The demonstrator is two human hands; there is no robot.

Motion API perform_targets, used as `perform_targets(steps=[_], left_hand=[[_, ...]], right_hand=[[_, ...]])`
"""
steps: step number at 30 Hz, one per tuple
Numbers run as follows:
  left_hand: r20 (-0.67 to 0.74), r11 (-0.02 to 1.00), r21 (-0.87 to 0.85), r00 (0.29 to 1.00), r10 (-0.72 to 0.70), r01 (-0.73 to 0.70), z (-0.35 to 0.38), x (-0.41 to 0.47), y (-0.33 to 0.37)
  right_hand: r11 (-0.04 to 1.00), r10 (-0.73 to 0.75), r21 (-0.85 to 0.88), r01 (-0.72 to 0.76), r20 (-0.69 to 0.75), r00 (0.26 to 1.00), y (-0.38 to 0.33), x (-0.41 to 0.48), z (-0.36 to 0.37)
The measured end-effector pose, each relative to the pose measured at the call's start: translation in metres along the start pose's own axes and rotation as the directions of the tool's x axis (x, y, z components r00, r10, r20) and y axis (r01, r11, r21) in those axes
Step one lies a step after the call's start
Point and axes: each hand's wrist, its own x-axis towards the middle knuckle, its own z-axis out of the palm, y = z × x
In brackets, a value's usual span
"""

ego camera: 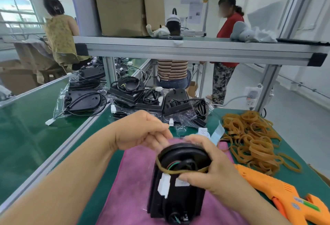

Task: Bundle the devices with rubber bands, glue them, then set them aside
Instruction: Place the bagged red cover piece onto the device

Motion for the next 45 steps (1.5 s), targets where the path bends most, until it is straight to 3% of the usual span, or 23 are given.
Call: perform_targets(steps=[1, 3, 5, 8, 11, 14, 16, 18, 20, 24, 26, 28, 30, 32, 33, 35, 37, 39, 42, 45], left_hand=[[-0.094, 0.986, -0.158, 0.995, 0.039, -0.054, -0.002, 0.001, -0.005], [-0.338, 0.861, -0.462, 0.94, 0.048, -0.21, -0.011, 0.003, -0.016], [-0.487, 0.77, -0.554, 0.874, 0.007, -0.315, -0.018, 0.0, -0.03], [-0.557, 0.855, -0.406, 0.829, 0.047, -0.321, -0.009, -0.012, -0.046], [-0.607, 0.948, -0.043, 0.762, 0.227, -0.316, 0.009, -0.026, -0.052], [-0.534, 0.883, 0.302, 0.704, 0.469, -0.359, 0.019, -0.038, -0.054], [-0.358, 0.742, 0.528, 0.683, 0.636, -0.414, 0.023, -0.043, -0.058], [-0.177, 0.587, 0.689, 0.687, 0.705, -0.425, 0.029, -0.043, -0.063], [-0.074, 0.485, 0.734, 0.653, 0.754, -0.476, 0.033, -0.039, -0.064], [-0.018, 0.408, 0.701, 0.558, 0.83, -0.584, 0.046, -0.039, -0.058], [-0.046, 0.44, 0.681, 0.565, 0.824, -0.586, 0.045, -0.036, -0.054], [-0.049, 0.47, 0.692, 0.615, 0.787, -0.547, 0.042, -0.029, -0.05], [-0.108, 0.608, 0.627, 0.719, 0.687, -0.487, 0.042, -0.027, -0.051], [-0.275, 0.792, 0.364, 0.756, 0.593, -0.489, 0.046, -0.035, -0.054], [-0.335, 0.837, 0.267, 0.768, 0.546, -0.478, 0.049, -0.04, -0.055], [-0.44, 0.871, 0.264, 0.752, 0.491, -0.414, 0.053, -0.041, -0.059], [-0.508, 0.902, 0.272, 0.746, 0.43, -0.334, 0.05, -0.036, -0.061], [-0.555, 0.944, 0.23, 0.765, 0.327, -0.237, 0.047, -0.031, -0.063], [-0.583, 0.982, 0.175, 0.797, 0.157, -0.065, 0.048, -0.031, -0.07], [-0.556, 0.993, 0.107, 0.831, 0.026, 0.041, 0.051, -0.028, -0.074]], right_hand=[[0.998, -0.003, 0.059, 0.004, -0.02, 1.0, 0.002, 0.003, -0.003], [0.979, 0.003, 0.206, 0.01, -0.06, 0.998, 0.009, 0.009, -0.012], [0.911, 0.024, 0.411, -0.003, -0.046, 0.999, 0.016, 0.013, -0.019], [0.781, 0.006, 0.624, -0.024, 0.03, 1.0, 0.026, 0.021, -0.023], [0.728, 0.006, 0.684, -0.036, 0.046, 0.999, 0.031, 0.026, -0.021], [0.714, 0.048, 0.698, -0.053, 0.027, 0.998, 0.034, 0.028, -0.02], [0.693, 0.086, 0.716, -0.083, 0.033, 0.996, 0.033, 0.031, -0.018], [0.681, 0.143, 0.721, -0.131, 0.045, 0.989, 0.032, 0.034, -0.015], [0.664, 0.2, 0.722, -0.198, 0.083, 0.976, 0.029, 0.037, -0.012], [0.581, 0.303, 0.708, -0.401, 0.269, 0.914, 0.021, 0.039, -0.006], [0.506, 0.359, 0.714, -0.484, 0.336, 0.871, 0.021, 0.04, -0.005], [0.485, 0.401, 0.706, -0.516, 0.345, 0.849, 0.022, 0.039, -0.004], [0.576, 0.449, 0.623, -0.529, 0.3, 0.842, 0.024, 0.035, -0.006], [0.658, 0.488, 0.541, -0.524, 0.223, 0.844, 0.026, 0.03, -0.012], [0.692, 0.475, 0.496, -0.525, 0.235, 0.848, 0.024, 0.027, -0.013], [0.76, 0.479, 0.349, -0.548, 0.269, 0.836, 0.025, 0.027, -0.014], [0.803, 0.521, 0.222, -0.553, 0.191, 0.832, 0.025, 0.026, -0.013], [0.815, 0.504, 0.275, -0.509, 0.095, 0.859, 0.022, 0.026, -0.014], [0.809, 0.37, 0.463, -0.363, 0.081, 0.926, 0.016, 0.026, -0.018], [0.877, 0.323, 0.363, -0.316, 0.044, 0.946, 0.015, 0.03, -0.01]])
